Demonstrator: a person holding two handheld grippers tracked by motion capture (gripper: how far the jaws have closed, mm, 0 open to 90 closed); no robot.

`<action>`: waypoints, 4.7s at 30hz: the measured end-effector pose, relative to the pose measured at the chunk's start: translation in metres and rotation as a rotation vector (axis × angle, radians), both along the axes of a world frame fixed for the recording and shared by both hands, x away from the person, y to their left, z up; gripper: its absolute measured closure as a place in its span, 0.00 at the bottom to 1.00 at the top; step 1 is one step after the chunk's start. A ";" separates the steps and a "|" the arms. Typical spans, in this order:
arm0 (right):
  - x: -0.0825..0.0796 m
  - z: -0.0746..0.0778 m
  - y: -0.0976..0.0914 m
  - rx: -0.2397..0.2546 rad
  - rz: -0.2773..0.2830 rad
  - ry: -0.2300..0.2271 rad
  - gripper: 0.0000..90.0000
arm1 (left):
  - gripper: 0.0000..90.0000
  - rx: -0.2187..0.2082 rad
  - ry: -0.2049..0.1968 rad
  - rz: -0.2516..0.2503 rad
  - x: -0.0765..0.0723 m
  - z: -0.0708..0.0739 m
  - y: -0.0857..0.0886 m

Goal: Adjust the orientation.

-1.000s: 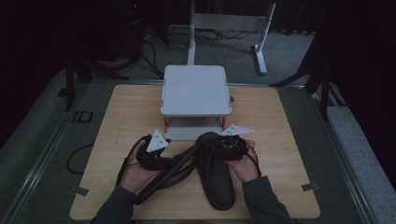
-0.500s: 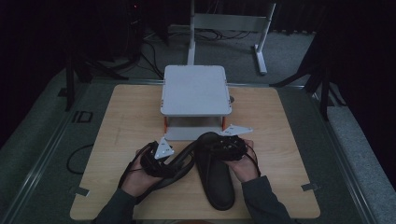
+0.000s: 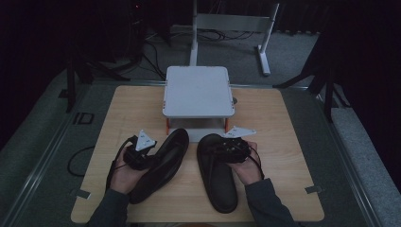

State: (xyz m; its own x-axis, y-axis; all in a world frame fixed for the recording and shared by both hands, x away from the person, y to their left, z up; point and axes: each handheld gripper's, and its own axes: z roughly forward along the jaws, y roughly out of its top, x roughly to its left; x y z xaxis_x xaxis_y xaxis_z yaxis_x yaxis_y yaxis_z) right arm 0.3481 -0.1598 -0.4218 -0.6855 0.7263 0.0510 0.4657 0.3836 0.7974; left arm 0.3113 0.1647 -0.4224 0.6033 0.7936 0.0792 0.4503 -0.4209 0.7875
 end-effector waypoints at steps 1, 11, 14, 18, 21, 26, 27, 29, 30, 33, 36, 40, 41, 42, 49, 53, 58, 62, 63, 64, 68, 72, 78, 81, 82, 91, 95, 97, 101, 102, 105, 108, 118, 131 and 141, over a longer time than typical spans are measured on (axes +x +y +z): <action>0.000 0.000 0.000 -0.001 -0.001 0.000 0.40 | 0.59 -0.007 0.003 0.017 0.000 -0.002 0.006; 0.001 -0.005 0.002 -0.018 -0.007 0.010 0.40 | 0.59 -0.032 0.029 0.103 -0.005 -0.012 0.035; 0.000 -0.005 0.000 -0.025 -0.009 0.008 0.40 | 0.57 -0.021 0.032 0.136 -0.010 -0.018 0.044; 0.000 -0.006 -0.005 -0.035 -0.026 0.009 0.40 | 0.55 -0.033 0.052 0.172 -0.017 -0.025 0.058; -0.001 -0.010 -0.010 -0.037 -0.034 0.021 0.40 | 0.55 -0.045 0.063 0.183 -0.021 -0.031 0.065; -0.006 -0.020 -0.019 -0.049 -0.062 0.062 0.46 | 0.53 -0.079 0.071 0.182 -0.028 -0.036 0.071; -0.008 -0.021 -0.022 -0.042 -0.071 0.078 0.48 | 0.53 -0.082 0.069 0.182 -0.030 -0.036 0.070; -0.010 -0.024 -0.028 -0.037 -0.090 0.105 0.52 | 0.53 -0.082 0.066 0.175 -0.031 -0.037 0.070; -0.011 -0.026 -0.031 -0.036 -0.102 0.113 0.56 | 0.53 -0.080 0.061 0.175 -0.032 -0.038 0.069; -0.012 -0.032 -0.037 -0.028 -0.121 0.145 0.68 | 0.53 -0.084 0.053 0.180 -0.032 -0.037 0.067; -0.009 -0.035 -0.038 0.004 -0.128 0.169 0.73 | 0.52 -0.092 0.047 0.177 -0.033 -0.036 0.066; -0.010 -0.032 -0.032 0.012 -0.140 0.156 0.86 | 0.52 -0.096 0.039 0.170 -0.033 -0.035 0.065; -0.010 -0.032 -0.029 0.018 -0.135 0.154 0.86 | 0.52 -0.099 0.038 0.168 -0.034 -0.034 0.065; -0.010 -0.032 -0.026 0.016 -0.125 0.153 0.86 | 0.52 -0.099 0.038 0.166 -0.034 -0.034 0.065; -0.008 -0.031 -0.007 0.018 -0.119 0.138 0.87 | 0.51 -0.100 0.037 0.146 -0.035 -0.034 0.061; 0.000 -0.025 0.008 0.036 -0.131 0.125 0.87 | 0.51 -0.094 0.041 0.134 -0.034 -0.035 0.058; 0.010 -0.026 0.026 0.062 -0.159 0.129 0.87 | 0.52 -0.092 0.053 0.125 -0.033 -0.037 0.055; 0.013 -0.031 0.038 0.050 -0.172 0.142 0.86 | 0.55 -0.093 0.066 0.112 -0.032 -0.039 0.052; 0.013 -0.031 0.038 0.050 -0.172 0.142 0.86 | 0.55 -0.095 0.072 0.108 -0.031 -0.040 0.051; 0.013 -0.033 0.042 0.042 -0.165 0.145 0.83 | 0.57 -0.090 0.078 0.101 -0.031 -0.041 0.049; 0.011 -0.031 0.039 0.063 -0.149 0.157 0.69 | 0.61 -0.067 0.098 0.111 -0.027 -0.046 0.042; 0.007 -0.025 0.034 0.064 -0.127 0.136 0.61 | 0.72 -0.097 0.102 0.139 -0.027 -0.043 0.048; -0.003 -0.016 0.020 0.054 -0.102 0.102 0.57 | 0.85 -0.055 0.078 0.172 -0.029 -0.040 0.049; -0.005 -0.015 0.016 0.052 -0.102 0.101 0.57 | 0.86 -0.054 0.080 0.187 -0.029 -0.038 0.054; -0.005 -0.015 0.016 0.052 -0.102 0.101 0.57 | 0.87 -0.054 0.080 0.187 -0.029 -0.038 0.054; -0.012 -0.018 -0.004 0.035 -0.122 0.092 0.57 | 0.88 -0.076 0.011 0.222 -0.037 -0.014 0.068; -0.014 -0.028 -0.017 0.011 -0.158 0.108 0.57 | 0.88 -0.091 -0.040 0.220 -0.037 0.006 0.069; -0.017 -0.036 -0.025 -0.016 -0.167 0.125 0.57 | 0.88 -0.095 -0.053 0.206 -0.036 0.014 0.066; -0.025 -0.044 -0.031 -0.042 -0.166 0.135 0.57 | 0.88 -0.094 -0.073 0.181 -0.033 0.024 0.056; -0.032 -0.050 -0.030 -0.067 -0.145 0.138 0.57 | 0.88 -0.092 -0.077 0.172 -0.031 0.027 0.051; -0.041 -0.054 -0.023 -0.097 -0.118 0.131 0.60 | 0.88 -0.099 -0.085 0.156 -0.027 0.031 0.041; -0.048 -0.052 -0.017 -0.107 -0.108 0.111 0.59 | 0.88 -0.099 -0.089 0.140 -0.026 0.033 0.035; -0.074 -0.050 0.007 -0.092 0.034 0.125 0.56 | 0.88 -0.111 -0.073 0.109 -0.021 0.034 0.017; -0.080 -0.045 0.019 -0.065 0.090 0.117 0.50 | 0.88 -0.127 -0.052 0.069 -0.011 0.035 -0.018; -0.069 -0.005 -0.026 0.061 -0.076 0.011 0.50 | 0.88 -0.112 -0.030 -0.006 0.003 0.031 -0.066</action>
State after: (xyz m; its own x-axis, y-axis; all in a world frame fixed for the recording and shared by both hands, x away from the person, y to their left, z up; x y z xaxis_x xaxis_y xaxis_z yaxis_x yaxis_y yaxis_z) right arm 0.2794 -0.1857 -0.4263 -0.6277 0.7714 0.1044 0.5006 0.2974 0.8130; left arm 0.3138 0.0983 -0.3916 0.6070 0.7946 0.0087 0.4232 -0.3325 0.8428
